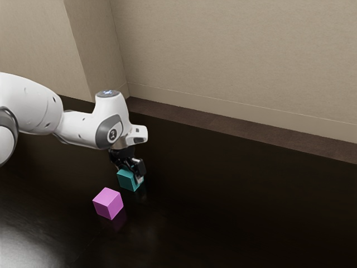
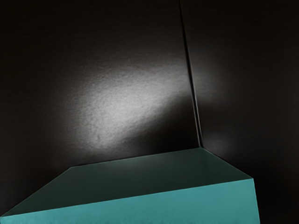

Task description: Pick up the blue block with one arm, and put the blue block on the pink block with one arm

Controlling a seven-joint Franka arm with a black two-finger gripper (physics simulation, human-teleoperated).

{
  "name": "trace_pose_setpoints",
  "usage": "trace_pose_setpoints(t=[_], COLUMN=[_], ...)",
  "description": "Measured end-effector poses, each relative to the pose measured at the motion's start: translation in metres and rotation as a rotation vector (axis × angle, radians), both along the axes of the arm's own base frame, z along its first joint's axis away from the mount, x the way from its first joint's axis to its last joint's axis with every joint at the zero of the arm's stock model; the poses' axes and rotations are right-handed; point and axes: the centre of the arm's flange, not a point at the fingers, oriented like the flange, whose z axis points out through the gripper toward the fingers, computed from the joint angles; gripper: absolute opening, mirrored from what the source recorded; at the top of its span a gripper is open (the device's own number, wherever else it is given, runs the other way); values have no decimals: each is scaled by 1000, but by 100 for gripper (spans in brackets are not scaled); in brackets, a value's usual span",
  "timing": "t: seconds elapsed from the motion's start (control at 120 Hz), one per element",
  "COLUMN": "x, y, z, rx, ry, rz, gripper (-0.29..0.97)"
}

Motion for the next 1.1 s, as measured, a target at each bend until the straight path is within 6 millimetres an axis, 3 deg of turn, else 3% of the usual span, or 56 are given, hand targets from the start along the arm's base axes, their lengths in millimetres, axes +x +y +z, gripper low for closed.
trace_pose_setpoints(t=[0.108, 0.258, 0.425, 0.608, 0.775, 0.883, 1.1], x=[0, 0, 0, -2, -44, -83, -114], y=[0, -1, 0, 1, 4, 12, 1], z=[-2, -2, -2, 35, 78, 81, 74], rx=[0, 0, 2, 2, -25, -64, -31], ry=[3, 3, 2, -52, -87, -69, -51], rz=[5, 11, 20, 32, 86, 128, 76], gripper=[65, 44, 41, 37, 38, 38, 37])
